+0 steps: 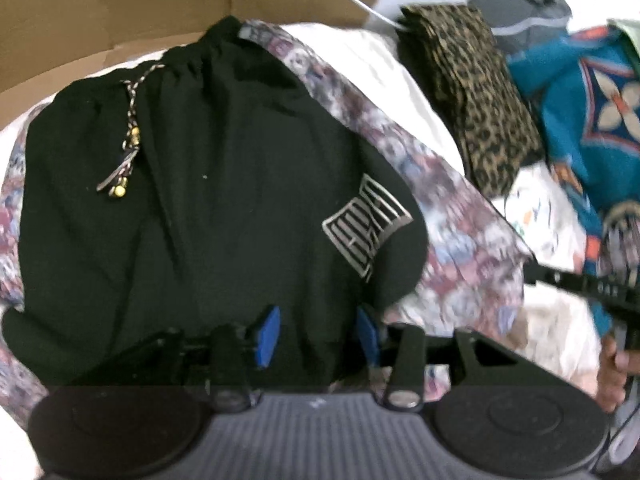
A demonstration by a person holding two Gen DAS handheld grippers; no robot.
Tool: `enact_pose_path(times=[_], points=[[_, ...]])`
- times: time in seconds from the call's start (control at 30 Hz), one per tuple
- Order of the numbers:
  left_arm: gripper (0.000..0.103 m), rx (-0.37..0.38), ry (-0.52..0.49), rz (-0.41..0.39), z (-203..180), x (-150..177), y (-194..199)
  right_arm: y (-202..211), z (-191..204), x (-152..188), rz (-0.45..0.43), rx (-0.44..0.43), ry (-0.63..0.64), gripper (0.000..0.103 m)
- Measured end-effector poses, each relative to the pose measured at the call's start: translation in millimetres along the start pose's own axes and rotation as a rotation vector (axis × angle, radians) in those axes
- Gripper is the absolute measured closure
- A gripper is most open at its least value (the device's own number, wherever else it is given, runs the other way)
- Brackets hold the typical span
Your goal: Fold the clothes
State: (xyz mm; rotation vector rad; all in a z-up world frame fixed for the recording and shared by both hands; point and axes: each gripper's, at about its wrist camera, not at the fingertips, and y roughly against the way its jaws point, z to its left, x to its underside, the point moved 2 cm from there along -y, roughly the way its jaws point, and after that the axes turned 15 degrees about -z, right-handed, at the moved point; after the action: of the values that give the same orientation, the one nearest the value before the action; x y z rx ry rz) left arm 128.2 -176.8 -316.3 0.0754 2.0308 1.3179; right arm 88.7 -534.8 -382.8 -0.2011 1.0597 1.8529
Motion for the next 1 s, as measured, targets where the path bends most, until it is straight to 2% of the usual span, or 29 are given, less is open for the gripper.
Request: enact_pose_path(times=[0.13,0.3,0.43,0.57,0.6,0.63,0.7,0.8,0.87,0.93,1.0], points=[[0.057,-0.009,0.108,-0.054,-0.4,17.6,-1.0,2.2,-24.8,-12.4,0.006,0.030,0.062,0.100],[0.057,-0.044,0.225,-0.075,4.1,51.2,1.3,-5.3,-45.2,-13.3,0.051,0.020,0.126,0.100],[0.057,-0.088,0.264,-0.099,6.3,74.7,-0.4,-10.2,-63.4,-7.0,0.054,0.000,0.085,0.100],[0.052,-0.117,0.332,-0.213,16.9,90.4,13.5,-7.9,-78.2,0.7,0.021,-0.026,0.022,0.095],[0.052,-0.123,0.343,-0.226,20.4,94.2,16.1,-6.4,-81.9,2.7,0.011,-0.035,-0.002,0.088],[0.052,-0.127,0.347,-0.232,23.6,98.2,18.0,-4.7,-85.3,4.7,0.001,-0.046,-0.027,0.078],[0.050,-0.122,0.354,-0.239,28.5,106.2,19.0,-3.5,-89.9,9.3,-0.013,-0.067,-0.066,0.069],[0.048,-0.104,0.367,-0.230,31.8,119.5,17.7,-5.2,-94.3,17.7,-0.021,-0.087,-0.105,0.061],[0.047,-0.121,0.367,-0.233,32.0,124.9,20.1,-4.0,-97.0,20.0,-0.040,-0.097,-0.133,0.061],[0.041,-0.119,0.383,-0.236,34.4,131.1,24.3,-1.4,-99.4,21.0,-0.062,-0.115,-0.164,0.060],[0.039,-0.114,0.389,-0.216,37.0,139.9,24.0,-1.8,-99.2,21.7,-0.070,-0.120,-0.175,0.055]])
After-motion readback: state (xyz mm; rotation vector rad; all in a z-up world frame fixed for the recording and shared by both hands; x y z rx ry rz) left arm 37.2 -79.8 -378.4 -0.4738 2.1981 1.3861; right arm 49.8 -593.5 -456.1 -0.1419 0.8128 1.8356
